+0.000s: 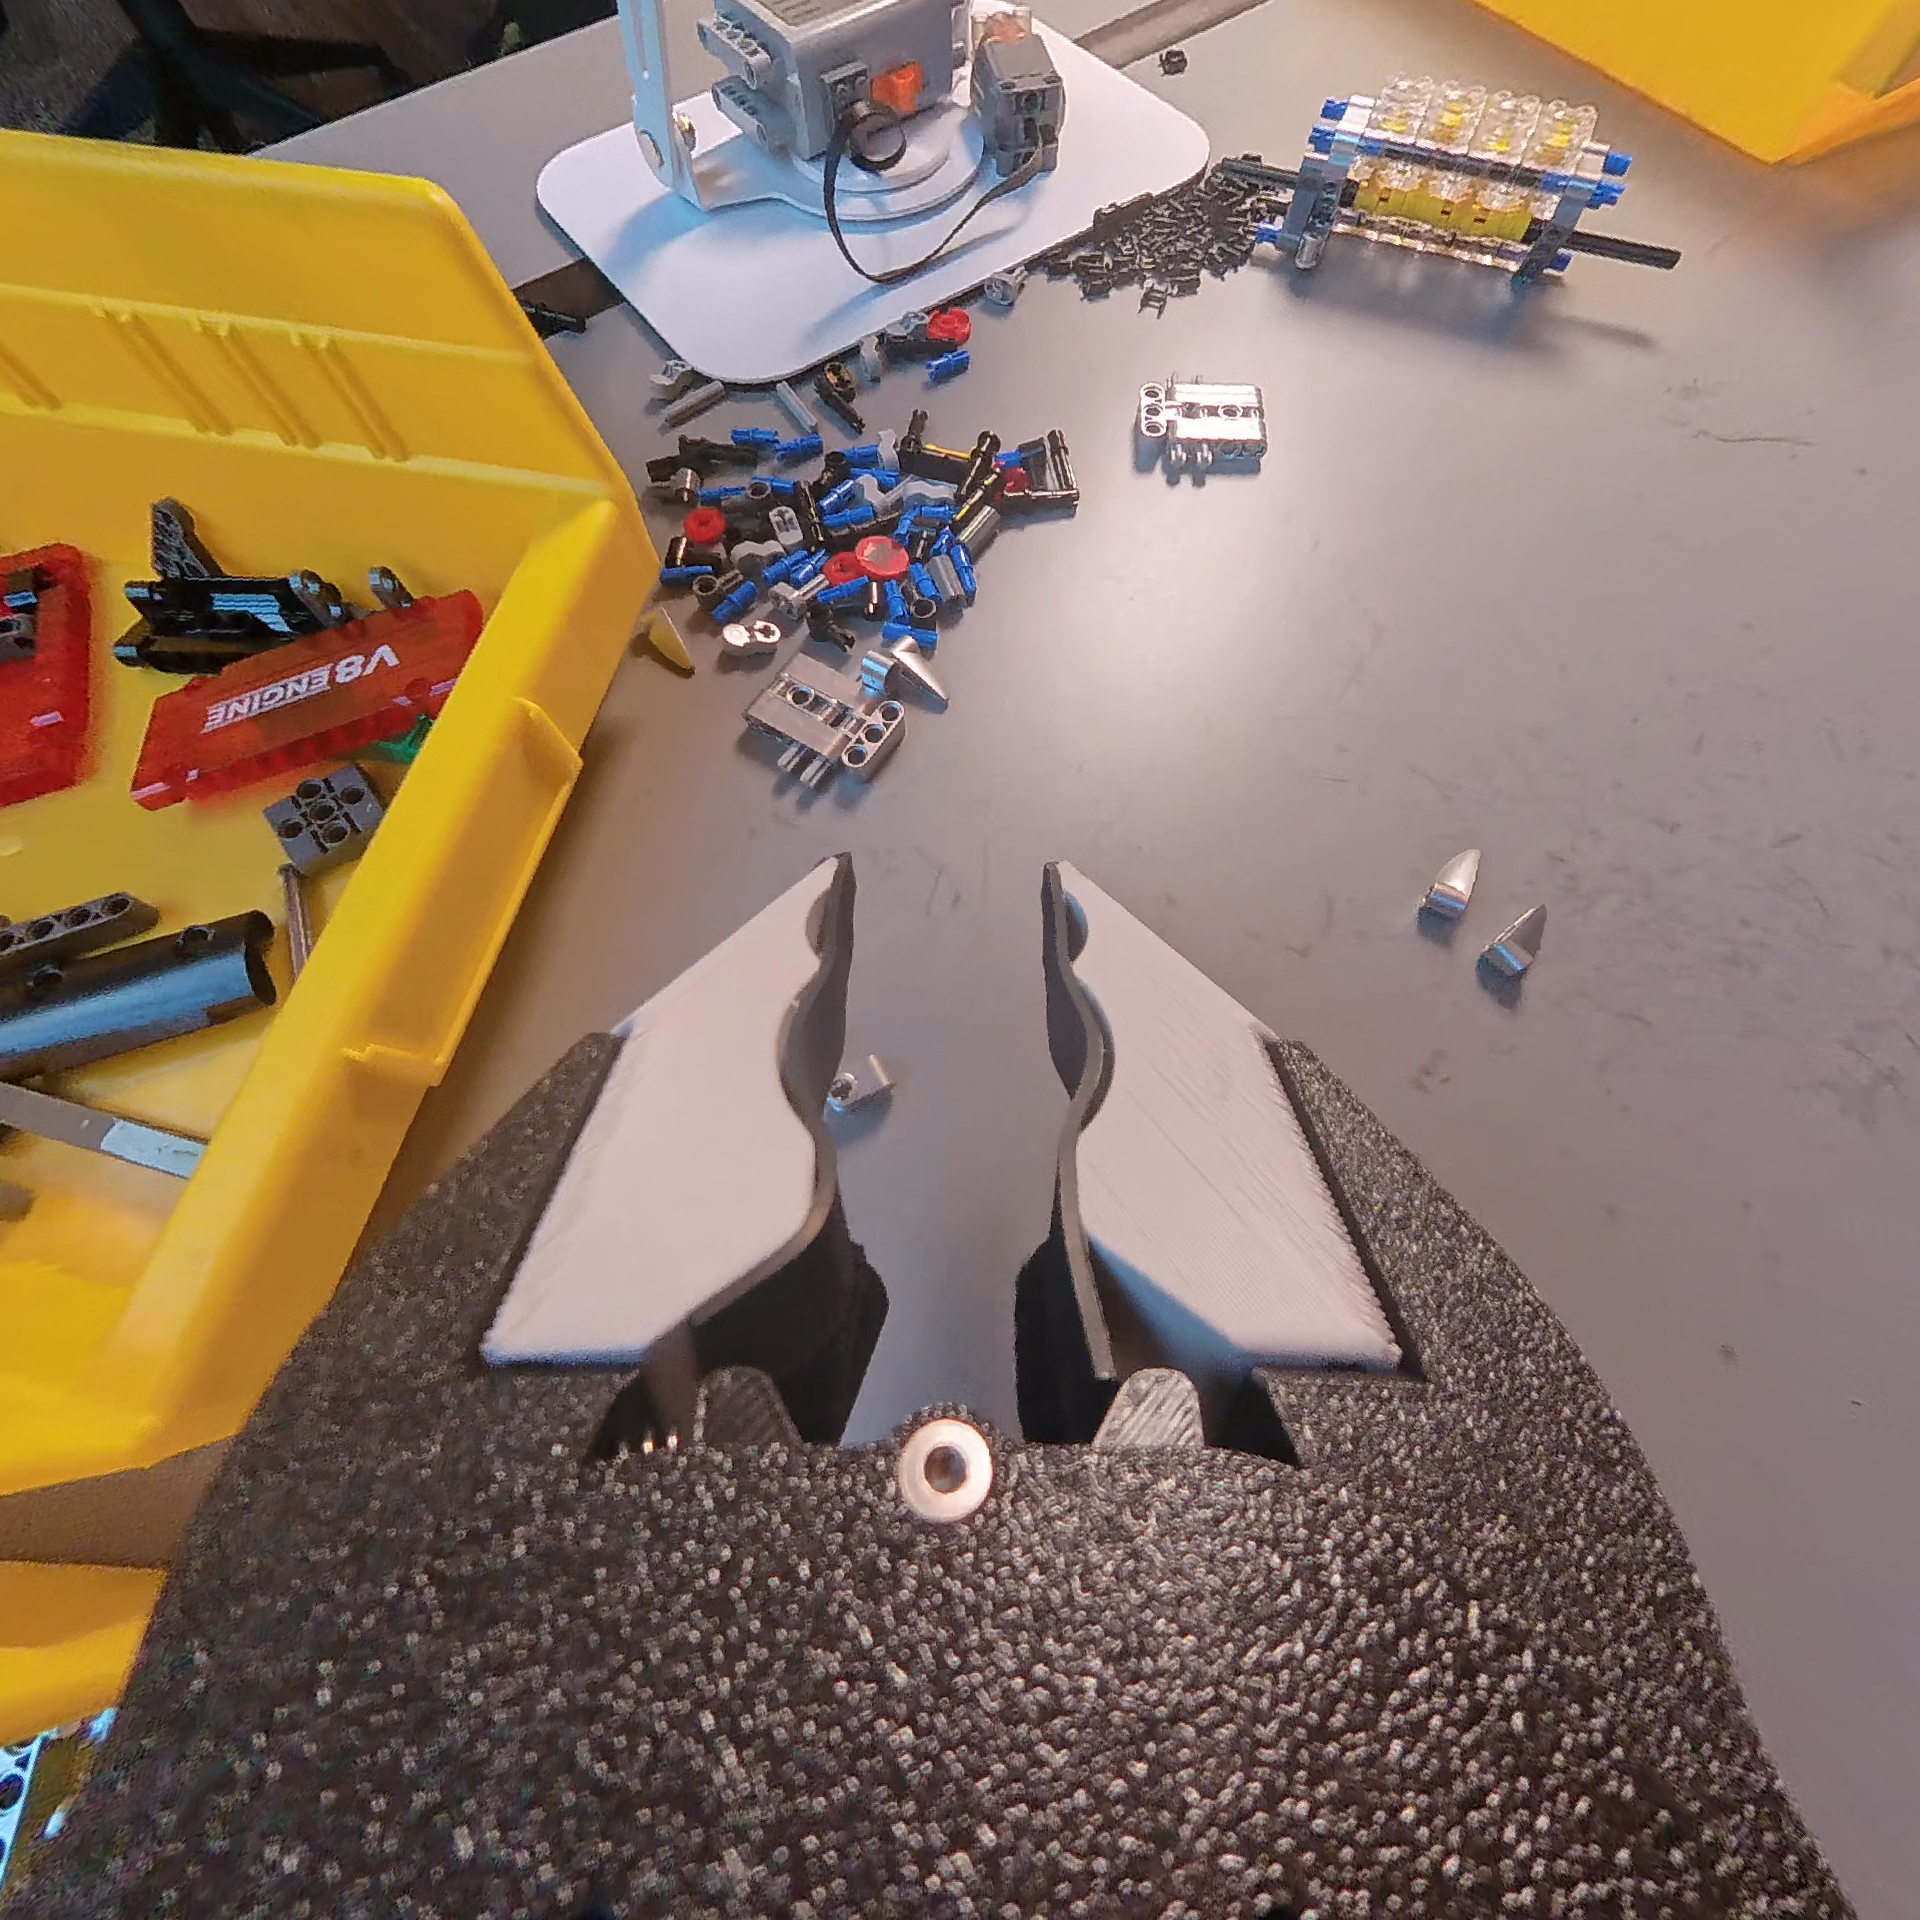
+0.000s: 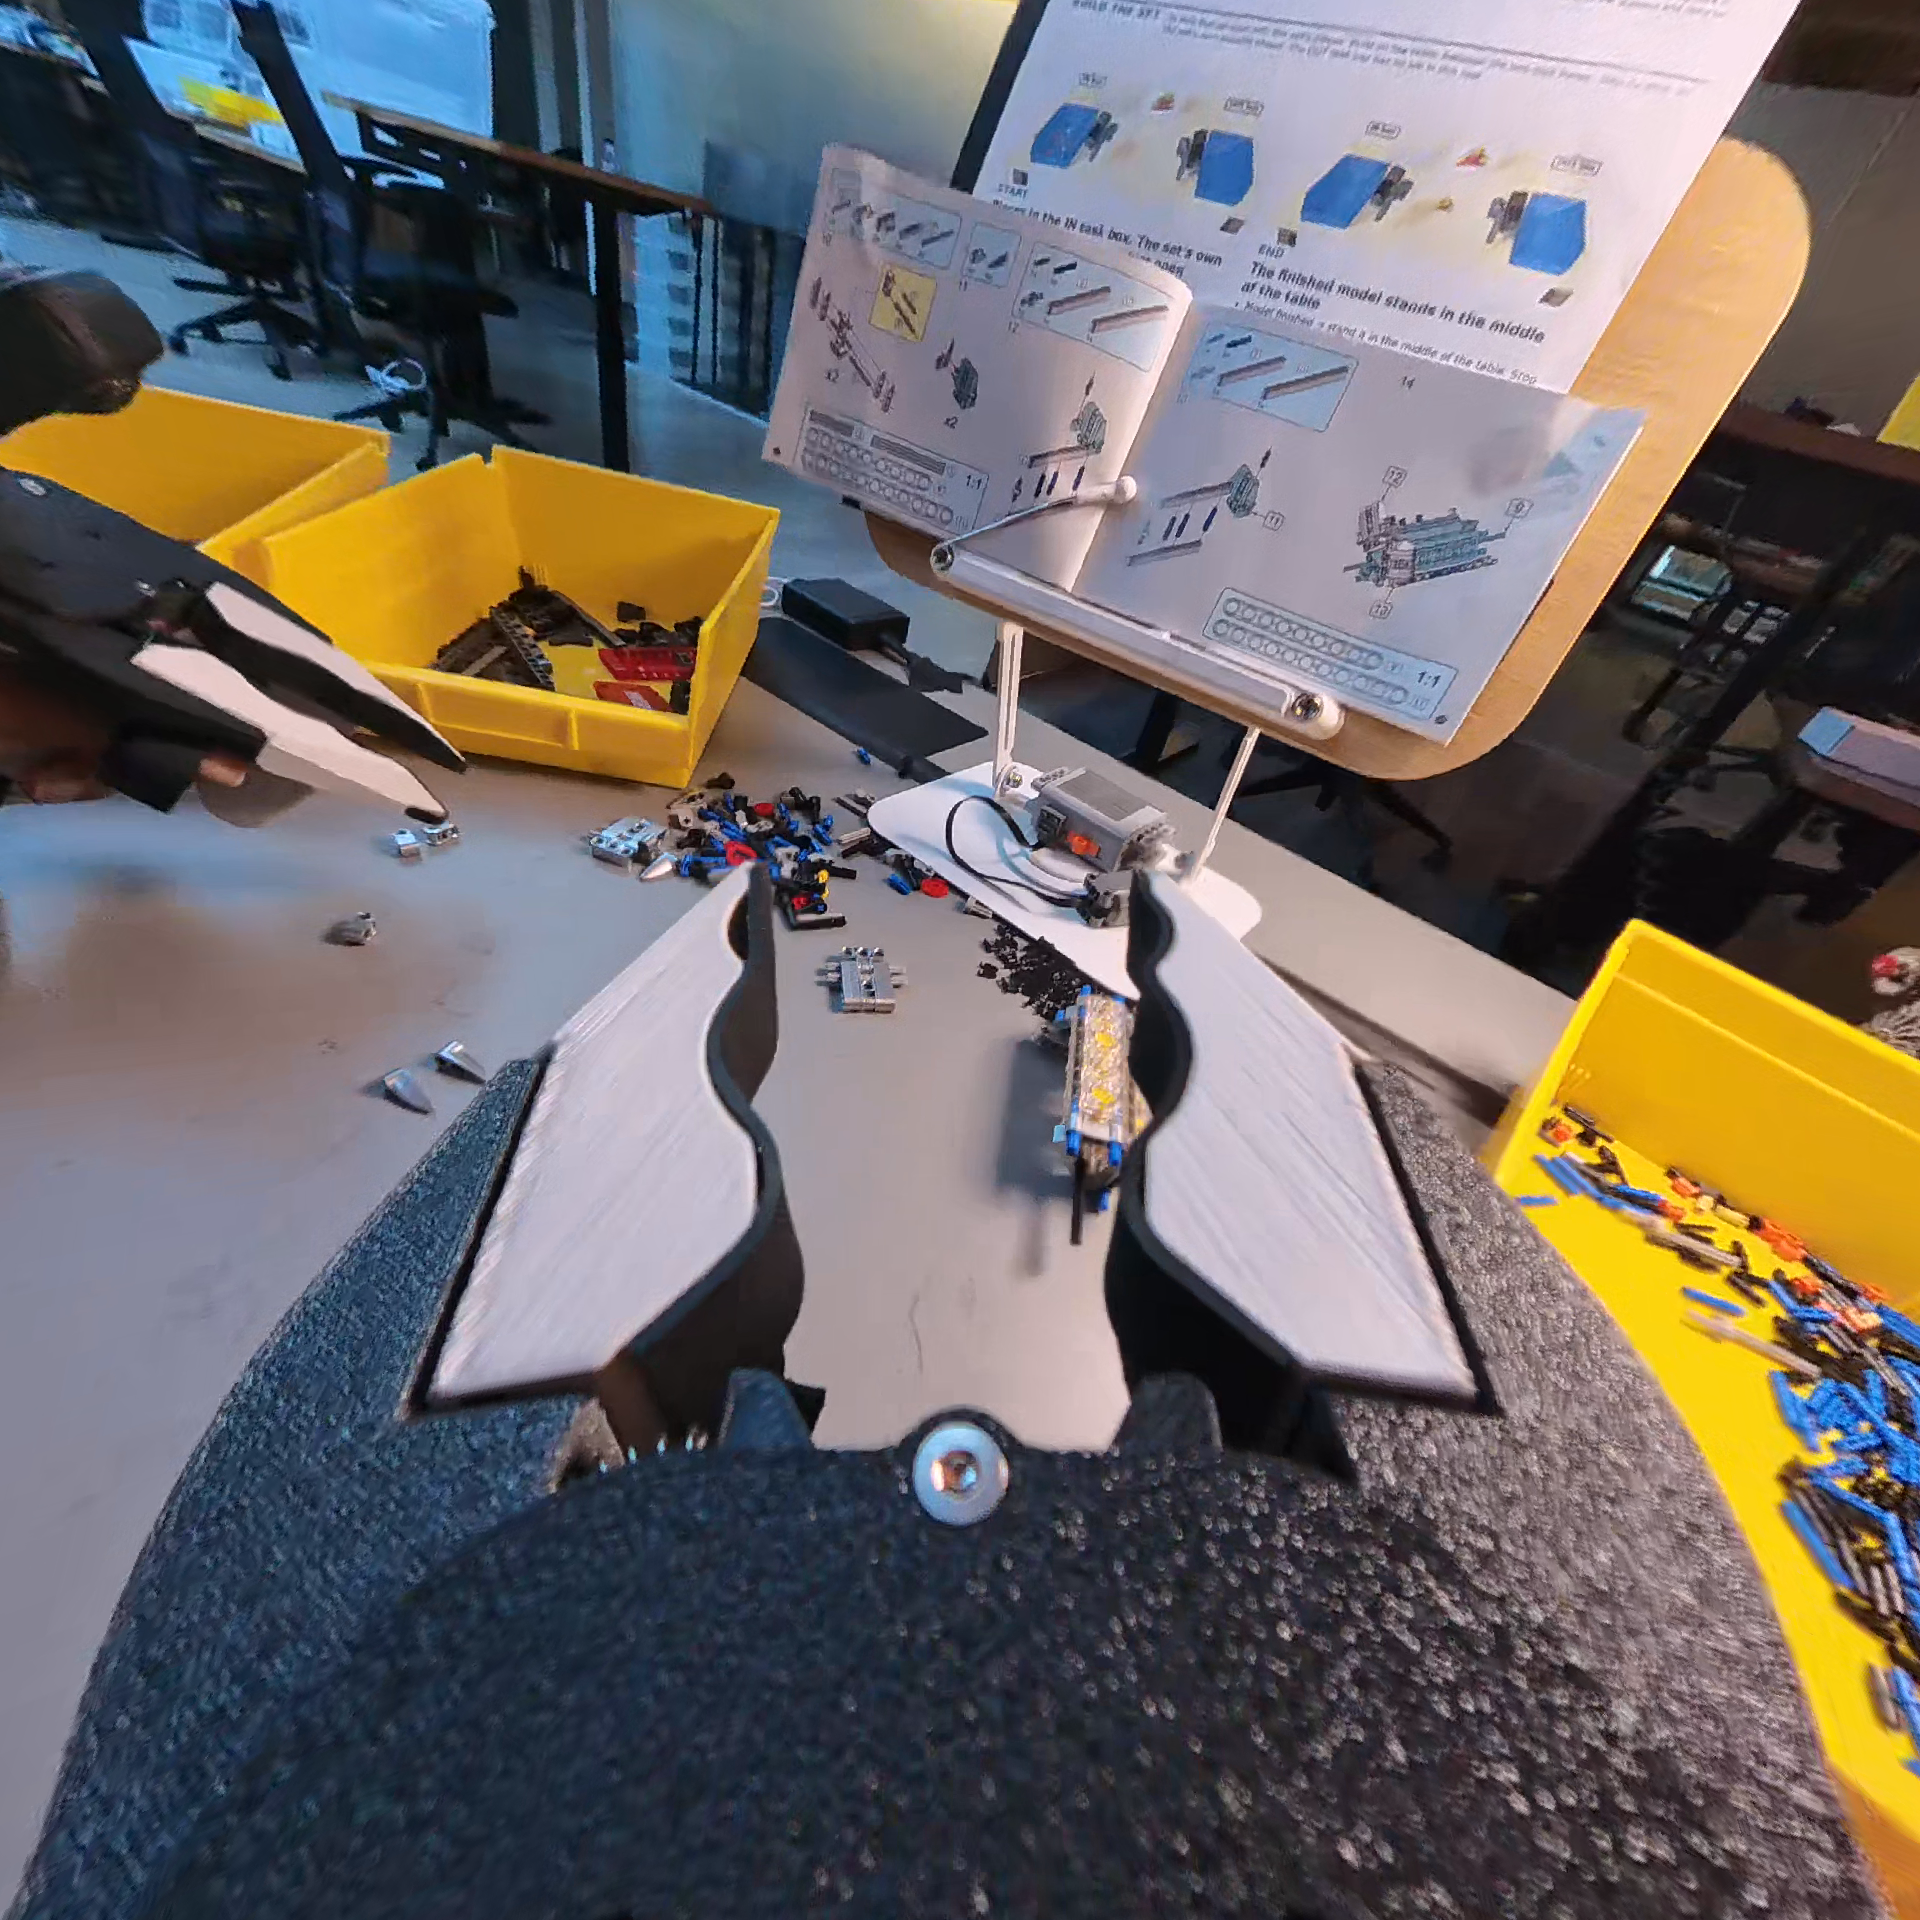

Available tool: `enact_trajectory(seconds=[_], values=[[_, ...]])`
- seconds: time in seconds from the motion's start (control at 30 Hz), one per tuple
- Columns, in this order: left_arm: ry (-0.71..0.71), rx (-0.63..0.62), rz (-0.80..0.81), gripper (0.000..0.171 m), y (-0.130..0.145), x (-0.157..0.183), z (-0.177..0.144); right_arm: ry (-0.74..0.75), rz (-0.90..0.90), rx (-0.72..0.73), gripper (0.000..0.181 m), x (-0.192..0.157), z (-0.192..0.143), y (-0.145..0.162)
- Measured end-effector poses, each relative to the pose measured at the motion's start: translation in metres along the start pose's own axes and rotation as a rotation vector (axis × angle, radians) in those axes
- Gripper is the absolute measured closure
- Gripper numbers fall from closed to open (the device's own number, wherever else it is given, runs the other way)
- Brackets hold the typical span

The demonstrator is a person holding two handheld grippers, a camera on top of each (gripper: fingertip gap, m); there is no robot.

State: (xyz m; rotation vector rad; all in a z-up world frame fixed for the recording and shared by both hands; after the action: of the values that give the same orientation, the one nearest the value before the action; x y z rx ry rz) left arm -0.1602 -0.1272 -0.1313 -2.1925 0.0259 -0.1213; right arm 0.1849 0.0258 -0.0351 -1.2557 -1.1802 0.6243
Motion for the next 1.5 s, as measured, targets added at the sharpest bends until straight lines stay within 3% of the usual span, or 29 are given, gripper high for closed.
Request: enact_trajectory(seconds=[0.27, 0.47, 0.9, 1.1, 1.23, 1.4, 1.5], values=[[-0.001, 0.058, 0.015, 0.136, 0.000, 0.006, -0.015, -0.208, -0.035, -0.171, 0.117, -0.037, 0.001, 0.044], [-0.024, 0.141, 0.033, 0.135, 0.007, 0.009, -0.016, -0.302, -0.056, -0.141, 0.117, -0.060, 0.006, 0.065], [-0.015, 0.249, 0.024, 0.132, 0.003, 0.006, -0.031, -0.254, 0.018, -0.044, 0.117, -0.049, -0.001, 0.062], [-0.010, 0.130, 0.009, 0.134, 0.012, -0.005, -0.036, -0.246, 0.044, -0.039, 0.117, -0.044, -0.001, 0.064], [-0.053, -0.050, -0.036, 0.136, 0.029, -0.018, -0.020, -0.258, 0.026, -0.056, 0.118, -0.047, 0.001, 0.067], [-0.093, -0.145, -0.017, 0.140, 0.033, -0.024, -0.003, -0.281, -0.011, -0.080, 0.118, -0.053, 0.004, 0.068], [-0.044, -0.183, -0.040, 0.147, 0.032, -0.025, 0.008, -0.291, -0.034, -0.091, 0.118, -0.057, 0.005, 0.069]])
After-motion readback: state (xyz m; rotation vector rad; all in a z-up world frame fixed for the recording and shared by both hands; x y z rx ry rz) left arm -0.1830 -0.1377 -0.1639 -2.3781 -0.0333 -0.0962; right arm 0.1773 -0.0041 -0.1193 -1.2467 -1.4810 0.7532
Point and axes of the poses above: each gripper's, where its closed fingertips meet, z out along the fingers, y out of its underside, x = y × z across the jaws, the point moved 9 cm from there along -z, back along the fingers, and after that the axes turned 7 degrees about -z, right-handed, at the moved point
